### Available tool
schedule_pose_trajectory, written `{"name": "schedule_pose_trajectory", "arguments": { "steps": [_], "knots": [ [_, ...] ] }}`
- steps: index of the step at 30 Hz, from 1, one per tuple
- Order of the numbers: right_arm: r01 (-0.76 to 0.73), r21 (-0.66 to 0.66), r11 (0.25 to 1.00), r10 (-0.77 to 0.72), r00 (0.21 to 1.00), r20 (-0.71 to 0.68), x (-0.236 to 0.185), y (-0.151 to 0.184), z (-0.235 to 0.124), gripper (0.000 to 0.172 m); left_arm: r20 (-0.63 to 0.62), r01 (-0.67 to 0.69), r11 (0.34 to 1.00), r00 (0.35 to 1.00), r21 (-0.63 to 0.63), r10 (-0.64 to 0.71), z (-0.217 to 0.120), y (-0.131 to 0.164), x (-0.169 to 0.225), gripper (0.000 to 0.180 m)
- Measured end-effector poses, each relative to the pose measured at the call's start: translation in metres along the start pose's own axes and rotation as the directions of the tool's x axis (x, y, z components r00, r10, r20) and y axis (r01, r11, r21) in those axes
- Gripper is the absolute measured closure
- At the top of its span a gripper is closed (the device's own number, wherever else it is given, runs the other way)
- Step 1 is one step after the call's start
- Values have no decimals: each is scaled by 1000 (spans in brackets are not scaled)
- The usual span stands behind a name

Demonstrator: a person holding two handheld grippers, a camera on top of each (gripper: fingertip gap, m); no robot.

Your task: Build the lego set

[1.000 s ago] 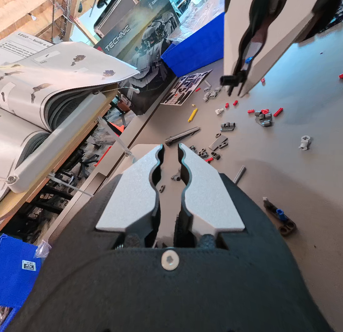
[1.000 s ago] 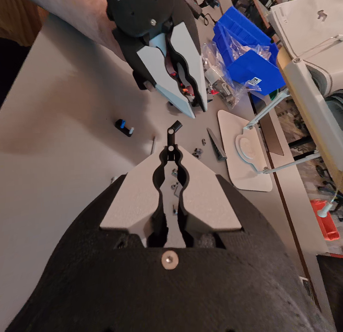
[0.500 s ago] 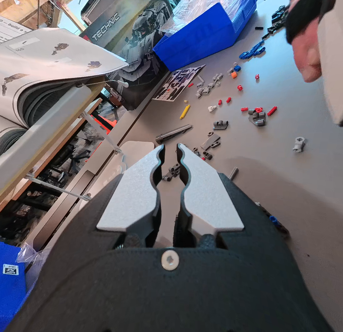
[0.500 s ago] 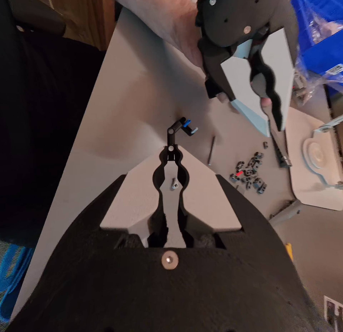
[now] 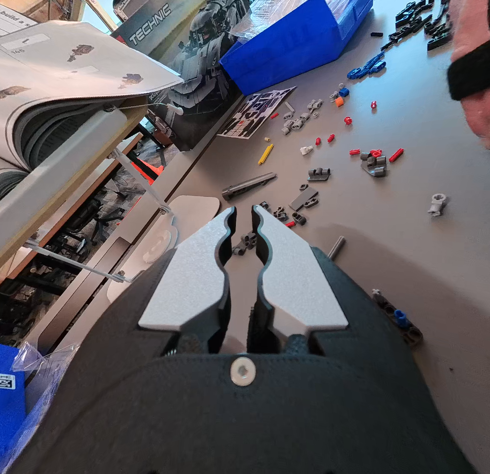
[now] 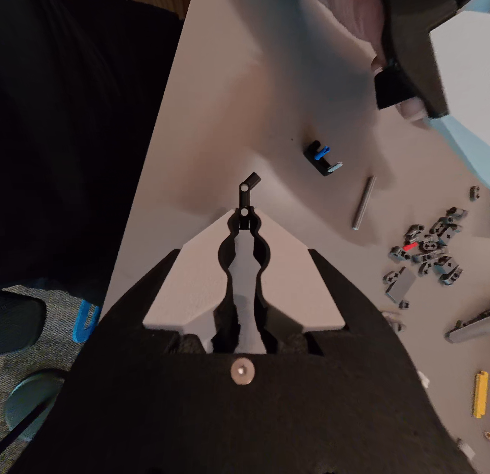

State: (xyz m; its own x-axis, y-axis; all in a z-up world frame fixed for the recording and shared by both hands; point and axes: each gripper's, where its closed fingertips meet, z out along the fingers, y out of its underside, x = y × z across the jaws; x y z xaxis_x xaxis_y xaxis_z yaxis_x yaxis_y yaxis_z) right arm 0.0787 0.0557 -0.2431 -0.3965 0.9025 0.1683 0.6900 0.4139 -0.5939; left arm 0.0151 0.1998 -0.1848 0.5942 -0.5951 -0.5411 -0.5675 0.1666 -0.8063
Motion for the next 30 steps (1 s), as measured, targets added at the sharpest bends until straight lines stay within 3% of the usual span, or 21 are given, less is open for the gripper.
{"name": "schedule_pose_trajectory", "arguments": {
  "steps": [14, 24, 30],
  "knots": [
    [-53, -109, 993, 57, 998, 27, -12, 17, 12, 168, -28, 7, 1000, 1000, -12, -7, 3, 3, 6, 171],
    [-3, -186, 982, 0, 1000, -14, -8, 20, 9, 163, -37, 4, 1000, 999, -19, -5, 5, 5, 8, 171],
    [-40, -98, 994, 30, 994, -106, 4, 14, -23, 161, -27, 11, 1000, 1000, -11, -11, 3, 3, 5, 171]
  ]
}}
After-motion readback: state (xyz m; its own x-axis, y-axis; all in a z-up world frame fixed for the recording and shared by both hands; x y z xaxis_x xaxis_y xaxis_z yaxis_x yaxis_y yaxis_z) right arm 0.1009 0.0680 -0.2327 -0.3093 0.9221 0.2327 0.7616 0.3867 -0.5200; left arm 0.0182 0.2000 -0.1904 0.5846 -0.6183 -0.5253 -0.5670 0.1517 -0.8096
